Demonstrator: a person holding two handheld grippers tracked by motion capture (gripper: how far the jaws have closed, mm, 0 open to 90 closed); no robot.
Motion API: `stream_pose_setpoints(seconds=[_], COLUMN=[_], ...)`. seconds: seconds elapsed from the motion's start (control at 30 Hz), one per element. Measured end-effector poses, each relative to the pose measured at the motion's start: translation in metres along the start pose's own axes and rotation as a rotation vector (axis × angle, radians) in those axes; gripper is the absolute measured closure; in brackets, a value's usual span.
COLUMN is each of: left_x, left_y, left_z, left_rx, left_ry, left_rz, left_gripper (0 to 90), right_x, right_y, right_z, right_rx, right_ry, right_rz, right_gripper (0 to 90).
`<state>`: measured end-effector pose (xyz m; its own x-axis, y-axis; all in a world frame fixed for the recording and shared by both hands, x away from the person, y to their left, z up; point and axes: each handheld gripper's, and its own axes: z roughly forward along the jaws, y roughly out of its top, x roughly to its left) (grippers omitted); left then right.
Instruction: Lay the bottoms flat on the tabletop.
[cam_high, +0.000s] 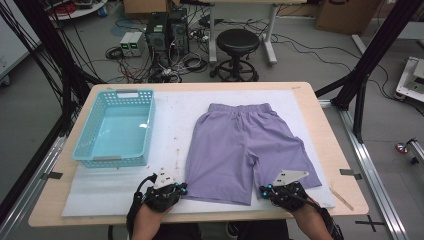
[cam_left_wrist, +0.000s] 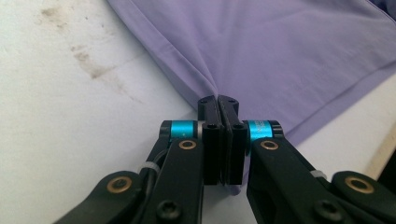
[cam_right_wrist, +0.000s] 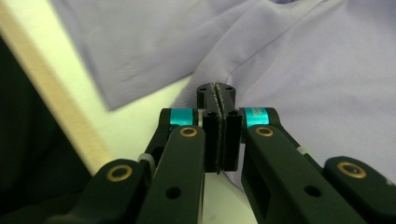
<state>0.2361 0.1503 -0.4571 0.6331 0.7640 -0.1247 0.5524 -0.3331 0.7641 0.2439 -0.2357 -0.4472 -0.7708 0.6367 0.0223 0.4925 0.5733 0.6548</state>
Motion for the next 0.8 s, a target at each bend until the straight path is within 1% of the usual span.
stream_pose_setpoints(seconds=[0.07,0.17,0.2,0.23,0.27,0.3,0.33,0.37,0.4,0.43,0.47,0.5,0.53,0.57,0.6,0.63,0.67,0.7,0.73,0.77,0.8], left_x=[-0.002,-0.001,0.000,0.001,0.002,0.003,0.004,0.005,0.005,0.006,0.007,0.008,0.010,0.011,0.013,0.013,0.013,0.013,0.012,0.010,0.007], left_y=[-0.001,-0.002,-0.002,-0.002,-0.001,0.000,0.000,0.001,0.002,0.003,0.004,0.004,0.004,0.004,0.002,0.001,0.000,-0.001,-0.001,-0.002,-0.003], left_z=[-0.004,-0.009,-0.011,-0.012,-0.013,-0.014,-0.014,-0.015,-0.015,-0.016,-0.016,-0.015,-0.014,-0.012,-0.009,-0.007,-0.004,-0.002,-0.001,0.001,0.002], left_rx=[0.016,0.020,0.012,-0.005,-0.017,-0.039,-0.055,-0.079,-0.093,-0.115,-0.128,-0.134,-0.129,-0.117,-0.099,-0.091,-0.080,-0.070,-0.066,-0.059,-0.059], left_ry=[-0.005,-0.009,-0.009,-0.005,-0.002,-0.002,-0.006,-0.007,-0.005,-0.001,0.005,0.011,0.017,0.027,0.033,0.038,0.036,0.030,0.024,0.012,0.026], left_rz=[-0.005,-0.018,-0.023,-0.033,-0.040,-0.050,-0.056,-0.066,-0.066,-0.072,-0.077,-0.085,-0.091,-0.098,-0.102,-0.107,-0.109,-0.105,-0.101,-0.086,-0.051], left_gripper=[88.2,88.1,87.9,86.5,82.7,77.0,70.1,65.8,61.9,58.4,55.8,54.4,53.0,52.4,52.3,52.3,52.5,53.7,55.2,59.2,66.7], right_x=[0.003,0.012,0.015,0.015,0.012,0.009,0.001,-0.005,-0.016,-0.024,-0.038,-0.050,-0.061,-0.067,-0.075,-0.079,-0.081,-0.083,-0.084,-0.085,-0.085], right_y=[-0.003,-0.006,-0.008,-0.008,-0.008,-0.008,-0.008,-0.009,-0.012,-0.015,-0.022,-0.030,-0.039,-0.045,-0.052,-0.059,-0.063,-0.069,-0.072,-0.074,-0.076], right_z=[-0.003,-0.006,-0.009,-0.012,-0.016,-0.021,-0.029,-0.035,-0.045,-0.050,-0.059,-0.065,-0.070,-0.072,-0.073,-0.073,-0.072,-0.070,-0.068,-0.067,-0.066], right_rx=[0.004,0.023,0.018,0.003,-0.028,-0.057,-0.113,-0.144,-0.184,-0.205,-0.212,-0.209,-0.192,-0.171,-0.133,-0.096,-0.076,-0.050,-0.032,-0.020,-0.021], right_ry=[0.031,0.108,0.113,0.114,0.113,0.113,0.094,0.069,0.002,-0.049,-0.146,-0.209,-0.263,-0.290,-0.309,-0.332,-0.335,-0.322,-0.314,-0.306,-0.306], right_rz=[0.003,-0.012,-0.021,-0.014,0.005,0.028,0.069,0.091,0.118,0.143,0.200,0.252,0.291,0.314,0.329,0.329,0.332,0.345,0.356,0.361,0.354], right_gripper=[90.0,90.0,87.0,78.5,75.0,69.5,64.4,63.0,61.8,61.8,61.8,62.1,62.7,63.0,63.5,63.9,64.6,66.3,69.8,76.1,81.6])
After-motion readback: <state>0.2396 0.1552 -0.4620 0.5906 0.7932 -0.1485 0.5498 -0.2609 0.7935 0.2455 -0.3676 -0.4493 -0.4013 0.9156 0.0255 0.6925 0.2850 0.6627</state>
